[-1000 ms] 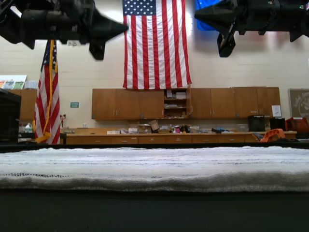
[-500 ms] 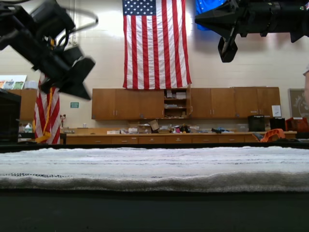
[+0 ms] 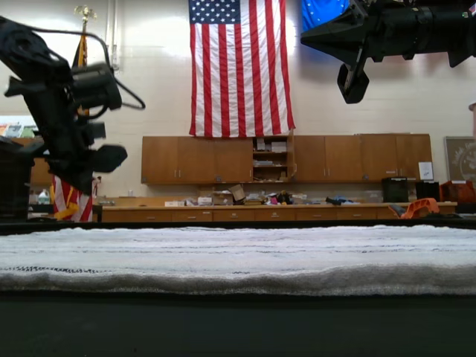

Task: Fold the towel

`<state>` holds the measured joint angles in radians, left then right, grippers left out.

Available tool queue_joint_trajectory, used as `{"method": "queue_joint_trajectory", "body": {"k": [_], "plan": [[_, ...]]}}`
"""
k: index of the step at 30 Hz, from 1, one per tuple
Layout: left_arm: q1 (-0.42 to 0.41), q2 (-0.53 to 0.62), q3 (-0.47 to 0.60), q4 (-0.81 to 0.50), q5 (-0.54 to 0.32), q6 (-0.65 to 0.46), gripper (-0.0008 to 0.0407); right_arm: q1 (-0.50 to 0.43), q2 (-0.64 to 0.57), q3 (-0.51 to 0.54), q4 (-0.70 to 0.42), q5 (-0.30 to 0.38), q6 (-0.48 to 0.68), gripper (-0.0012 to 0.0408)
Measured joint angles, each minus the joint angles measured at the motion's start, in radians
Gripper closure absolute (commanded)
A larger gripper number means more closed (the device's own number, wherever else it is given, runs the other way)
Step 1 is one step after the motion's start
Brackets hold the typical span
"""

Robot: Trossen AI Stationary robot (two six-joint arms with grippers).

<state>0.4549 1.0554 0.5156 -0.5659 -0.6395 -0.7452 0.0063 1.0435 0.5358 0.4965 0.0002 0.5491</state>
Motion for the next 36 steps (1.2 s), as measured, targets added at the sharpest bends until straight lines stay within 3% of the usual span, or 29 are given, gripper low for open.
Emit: {"method": "queue_joint_trajectory", "body": {"k": [6,11,23,36], "plan": [[0.156,0.082,0.003,0.073,0.105,0.116,0.028,0.0,0.0,0.0,0.0,0.0,0.009,0.0396],[0.247,0.127,0.002,0.118,0.177,0.133,0.0224,0.0,0.0,0.0,0.0,0.004,0.034,0.0396],[0.348,0.172,-0.005,0.144,0.161,0.14,0.0224,0.0,0.0,0.0,0.0,0.004,0.053,0.0396],[0.362,0.312,-0.005,0.24,0.167,0.15,0.0224,0.0,0.0,0.0,0.001,0.003,0.08,0.0396]]}}
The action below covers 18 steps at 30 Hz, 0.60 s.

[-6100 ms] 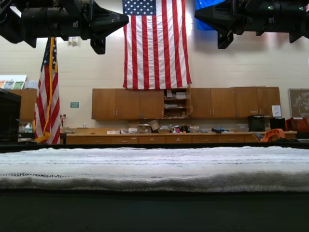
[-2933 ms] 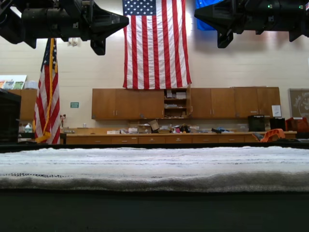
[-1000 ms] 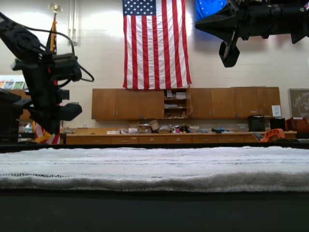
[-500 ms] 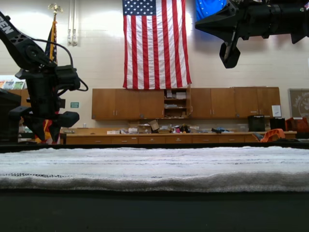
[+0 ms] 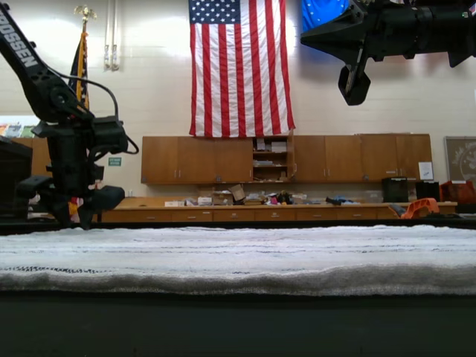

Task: Fold the towel

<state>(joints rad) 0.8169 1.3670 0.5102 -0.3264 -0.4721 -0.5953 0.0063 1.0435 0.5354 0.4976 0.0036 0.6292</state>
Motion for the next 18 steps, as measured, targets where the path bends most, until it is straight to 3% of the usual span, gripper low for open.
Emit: {"method": "queue_joint_trajectory", "body": {"k": [18], "plan": [[-0.001,0.011,-0.003,0.025,-0.024,0.002,0.0224,0.0,0.0,0.0,0.0,0.0,0.018,0.0396]]}}
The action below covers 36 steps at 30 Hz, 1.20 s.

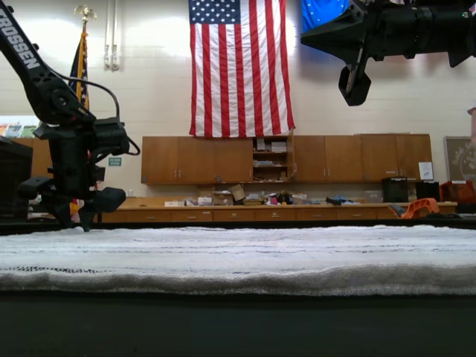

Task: Fold the towel

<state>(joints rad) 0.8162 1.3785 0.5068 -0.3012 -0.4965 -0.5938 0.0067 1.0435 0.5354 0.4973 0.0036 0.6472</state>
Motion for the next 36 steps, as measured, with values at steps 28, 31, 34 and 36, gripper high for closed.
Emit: {"method": "queue_joint_trajectory", "body": {"k": [28,31,34,36], "plan": [[-0.002,-0.044,-0.006,0.003,0.079,0.074,0.0398,0.0,0.0,0.0,0.005,0.0,0.0,0.0396],[-0.003,-0.081,-0.006,0.004,0.12,0.093,0.0399,0.0,0.0,0.0,0.005,0.0,0.0,0.0396],[-0.003,-0.123,-0.006,-0.002,0.148,0.097,0.0399,0.0,0.0,0.0,0.005,0.002,0.0,0.0396],[-0.006,-0.155,-0.005,-0.013,0.155,0.097,0.0399,0.0,0.0,0.0,0.005,0.004,0.0,0.0396]]}}
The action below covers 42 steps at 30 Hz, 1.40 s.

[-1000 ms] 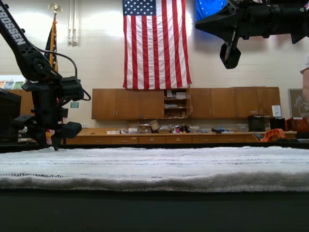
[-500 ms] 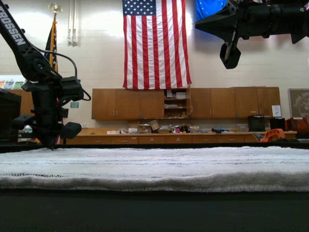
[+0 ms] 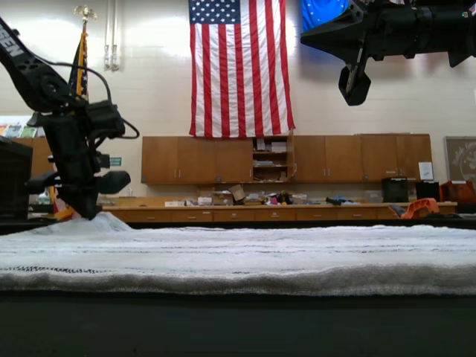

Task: Fold the towel

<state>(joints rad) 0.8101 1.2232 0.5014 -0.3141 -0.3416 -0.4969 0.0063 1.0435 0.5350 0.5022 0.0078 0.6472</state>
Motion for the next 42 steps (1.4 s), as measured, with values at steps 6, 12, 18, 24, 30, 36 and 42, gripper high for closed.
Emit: {"method": "queue_joint_trajectory", "body": {"k": [6,12,18,24,30,36,42], "plan": [[-0.039,-0.109,0.0,-0.039,0.004,-0.001,0.0399,0.0,0.0,0.0,0.0,0.003,0.0,0.0396],[-0.113,-0.213,0.0,-0.061,0.005,-0.062,0.0399,0.0,0.0,0.0,0.0,0.011,0.0,0.0396],[-0.255,-0.257,0.0,-0.027,0.038,-0.179,0.0399,0.0,0.0,0.0,0.005,0.019,0.0,0.0396],[-0.454,-0.232,0.001,0.158,0.047,-0.289,0.0399,0.0,0.0,0.0,0.019,0.023,0.0,0.0396],[-0.564,-0.122,0.002,0.405,0.042,-0.348,0.0399,0.0,0.0,0.0,0.022,0.023,0.0,0.0396],[-0.601,0.043,0.063,0.481,0.045,-0.383,0.0399,0.032,0.0,0.0,0.022,0.024,0.0,0.0396],[-0.647,0.22,0.227,0.482,0.05,-0.355,0.0399,0.084,0.0,0.0,0.021,0.031,-0.004,0.0396]]}}
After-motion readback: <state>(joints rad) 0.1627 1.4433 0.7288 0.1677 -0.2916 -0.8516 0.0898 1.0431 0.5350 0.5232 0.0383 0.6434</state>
